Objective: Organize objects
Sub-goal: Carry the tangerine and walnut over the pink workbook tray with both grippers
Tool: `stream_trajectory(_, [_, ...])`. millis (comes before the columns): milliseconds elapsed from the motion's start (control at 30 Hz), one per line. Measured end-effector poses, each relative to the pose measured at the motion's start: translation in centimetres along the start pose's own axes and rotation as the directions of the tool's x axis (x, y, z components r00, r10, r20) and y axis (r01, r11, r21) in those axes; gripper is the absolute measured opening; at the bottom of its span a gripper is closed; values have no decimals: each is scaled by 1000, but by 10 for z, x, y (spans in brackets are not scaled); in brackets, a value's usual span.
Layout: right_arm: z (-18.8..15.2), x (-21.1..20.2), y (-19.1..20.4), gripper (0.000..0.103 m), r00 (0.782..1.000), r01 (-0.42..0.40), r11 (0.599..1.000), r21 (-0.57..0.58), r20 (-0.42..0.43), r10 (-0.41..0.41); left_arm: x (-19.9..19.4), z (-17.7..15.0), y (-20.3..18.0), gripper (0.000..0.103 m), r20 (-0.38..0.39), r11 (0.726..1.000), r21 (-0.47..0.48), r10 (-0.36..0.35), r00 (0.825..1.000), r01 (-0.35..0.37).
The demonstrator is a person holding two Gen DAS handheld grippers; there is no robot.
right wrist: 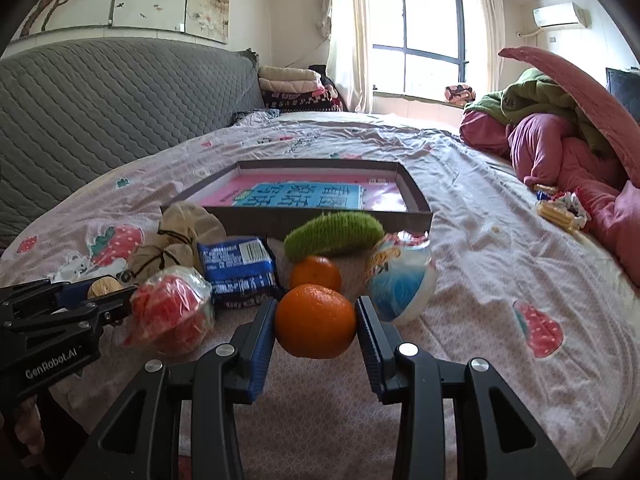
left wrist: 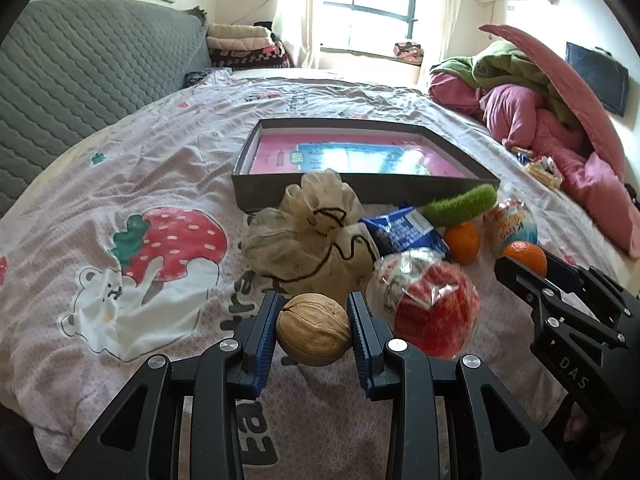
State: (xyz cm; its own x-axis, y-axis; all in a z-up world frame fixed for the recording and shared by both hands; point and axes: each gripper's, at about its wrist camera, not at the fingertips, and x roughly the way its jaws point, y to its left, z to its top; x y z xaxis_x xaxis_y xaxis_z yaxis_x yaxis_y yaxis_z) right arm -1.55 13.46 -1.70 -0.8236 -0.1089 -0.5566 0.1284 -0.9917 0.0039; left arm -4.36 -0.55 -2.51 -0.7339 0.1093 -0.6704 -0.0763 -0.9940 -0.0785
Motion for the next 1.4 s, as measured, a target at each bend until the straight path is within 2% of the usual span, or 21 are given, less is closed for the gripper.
stream_trajectory(267, [39,-10,-14,40,999,2,1000,-12,51,-2,-9,29,2,35,13,999,20,30,999,-30])
stream_trajectory(367, [56,-15,-22,40,995,26,999,-23,94,-24,-14,46,2,35,37,999,36,33,999,-34])
stream_trajectory(500, [77,-12,-28,40,994,35,999,-37,104,-31,-15,71,7,35,52,999,31,26,998,-28])
stream_trajectory(900, [127,33,-31,40,997,44,999,-28,67,-42,33,134,13,35,16,998,48,40,999,-40])
stream_trajectory(1000, [135,52,-29,40,998,47,998,-47,47,-44,55,146,17,35,2,998,51,48,999,-48])
stream_trajectory(1133, [140,80,-34,40,1000,25,999,-36,-7,-25,85,155,24,35,-25,1000,17,25,999,-25])
stream_trajectory(1300, [143,117,-35,40,994,12,997,-74,-105,-20,119,160,20,35,-65,1000,25,17,998,-15])
stream_trajectory(1400, [140,141,-35,40,982,10,994,-109,-185,-31,132,160,19,35,-90,1000,12,19,996,-18])
